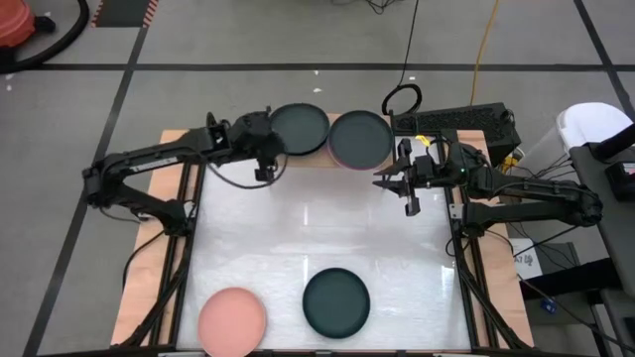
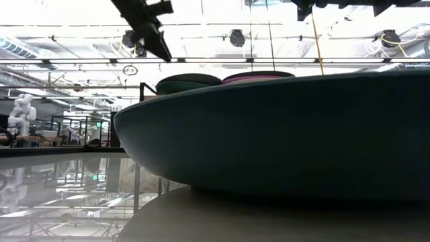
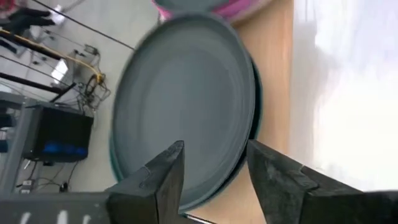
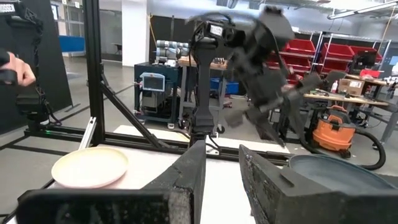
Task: Place and stack plates onto a shelf
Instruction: Stack the top black plate on top of the dark green plate on the shelf, then stack the black plate on top of the black plate on the shelf
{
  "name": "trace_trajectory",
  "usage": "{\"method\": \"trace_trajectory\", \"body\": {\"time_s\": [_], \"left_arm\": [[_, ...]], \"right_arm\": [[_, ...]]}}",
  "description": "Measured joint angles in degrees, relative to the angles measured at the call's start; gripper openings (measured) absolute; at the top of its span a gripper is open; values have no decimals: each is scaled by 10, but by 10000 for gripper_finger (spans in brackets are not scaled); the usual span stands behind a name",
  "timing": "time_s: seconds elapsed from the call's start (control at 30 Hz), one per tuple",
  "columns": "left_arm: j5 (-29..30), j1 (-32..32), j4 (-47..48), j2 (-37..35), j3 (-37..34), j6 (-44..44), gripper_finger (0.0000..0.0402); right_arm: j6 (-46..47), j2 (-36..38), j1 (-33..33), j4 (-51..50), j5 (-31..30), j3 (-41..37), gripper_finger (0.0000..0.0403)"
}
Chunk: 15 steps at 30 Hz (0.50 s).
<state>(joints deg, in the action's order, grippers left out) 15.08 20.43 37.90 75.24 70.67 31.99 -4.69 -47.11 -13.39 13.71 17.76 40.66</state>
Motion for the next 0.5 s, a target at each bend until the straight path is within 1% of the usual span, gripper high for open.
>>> {"method": "trace_trajectory", "body": {"time_s": [0.23, 0.27, 0.37, 0.43, 0.5], "left_arm": [[1, -28, 58, -91, 0, -65, 181], [5, -33, 57, -108, 0, -80, 181], [43, -54, 55, -158, 0, -129, 180], [50, -72, 43, -192, -5, -150, 173], [49, -85, 12, -227, -23, -162, 160]], "right_arm": [[16, -6, 3, -7, 3, 0, 80], [17, -10, 6, -12, 3, 0, 80], [14, -27, 19, -40, 4, 5, 80], [10, -45, 29, -67, 3, 14, 80], [10, -68, 42, -88, 3, 26, 80]]}}
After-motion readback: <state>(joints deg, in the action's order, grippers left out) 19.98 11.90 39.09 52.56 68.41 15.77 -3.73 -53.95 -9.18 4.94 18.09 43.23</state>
